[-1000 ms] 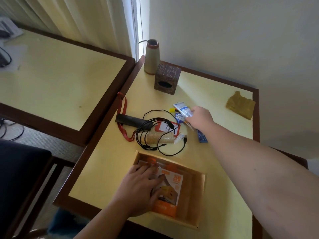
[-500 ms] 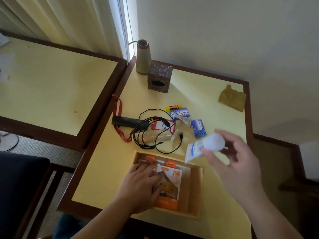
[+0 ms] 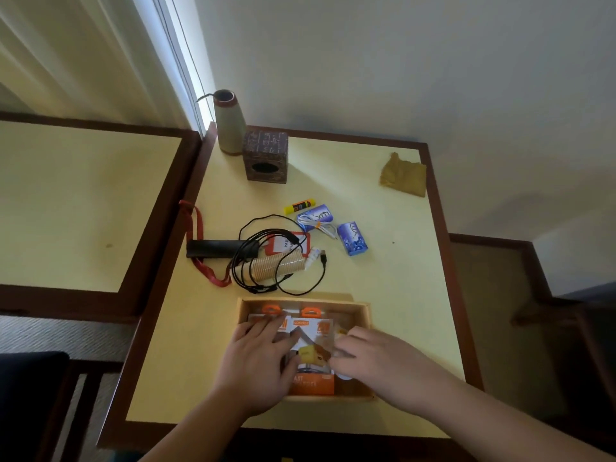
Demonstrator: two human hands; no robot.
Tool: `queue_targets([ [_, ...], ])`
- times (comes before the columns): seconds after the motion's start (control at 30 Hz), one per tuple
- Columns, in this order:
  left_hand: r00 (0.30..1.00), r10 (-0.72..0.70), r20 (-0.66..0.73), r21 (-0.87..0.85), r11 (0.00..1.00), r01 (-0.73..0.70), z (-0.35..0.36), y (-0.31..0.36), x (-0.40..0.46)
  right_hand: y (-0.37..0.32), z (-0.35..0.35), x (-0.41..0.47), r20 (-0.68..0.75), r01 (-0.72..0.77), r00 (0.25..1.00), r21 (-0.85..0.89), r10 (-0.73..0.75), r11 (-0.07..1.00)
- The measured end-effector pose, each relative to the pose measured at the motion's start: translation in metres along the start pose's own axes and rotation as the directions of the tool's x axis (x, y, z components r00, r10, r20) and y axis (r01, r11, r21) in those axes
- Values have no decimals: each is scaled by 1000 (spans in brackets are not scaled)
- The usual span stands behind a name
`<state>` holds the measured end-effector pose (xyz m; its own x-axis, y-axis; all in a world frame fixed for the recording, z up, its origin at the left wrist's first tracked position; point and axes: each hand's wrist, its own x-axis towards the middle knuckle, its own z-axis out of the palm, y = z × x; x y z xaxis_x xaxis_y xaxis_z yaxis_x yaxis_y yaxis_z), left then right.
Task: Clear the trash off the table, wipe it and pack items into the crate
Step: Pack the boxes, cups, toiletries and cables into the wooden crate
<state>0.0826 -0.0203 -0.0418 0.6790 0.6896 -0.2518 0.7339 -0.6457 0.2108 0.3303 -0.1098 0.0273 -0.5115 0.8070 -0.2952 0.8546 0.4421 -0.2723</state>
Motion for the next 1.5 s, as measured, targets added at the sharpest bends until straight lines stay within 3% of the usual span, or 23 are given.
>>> queue_targets([
  [0.13,1000,3,-3,7,1000,-3,0,1,0,-5,6,5,83,-69,994,8,68,998],
  [0.3,1000,3,-20,16,1000,-3,1,1,0,-26,24,21,313,-150,928,-189,204,971],
  [0.4,1000,-1,-27,21,1000,1,2,2,1,-28,25,21,390,-116,894,-270,219,956],
  [0.6,1000,9,-21,20,1000,-9,0,0,-1,-33,6,22,322,-277,896,-138,307,951],
  [0.73,999,20,-41,10,1000,-20,0,1,-1,-34,5,16,302,-241,914,-138,272,961],
  [0.87,999,15,-34,16,1000,-14,0,1,0,-30,-4,24,292,-312,906,-28,307,950],
  [1.13,1000,8,16,24,1000,-8,-1,1,1,-24,6,63,219,-595,796,109,564,797],
  [1.5,999,-37,-19,-21,999,37,-6,7,0,-30,23,68,216,-554,828,166,518,816],
])
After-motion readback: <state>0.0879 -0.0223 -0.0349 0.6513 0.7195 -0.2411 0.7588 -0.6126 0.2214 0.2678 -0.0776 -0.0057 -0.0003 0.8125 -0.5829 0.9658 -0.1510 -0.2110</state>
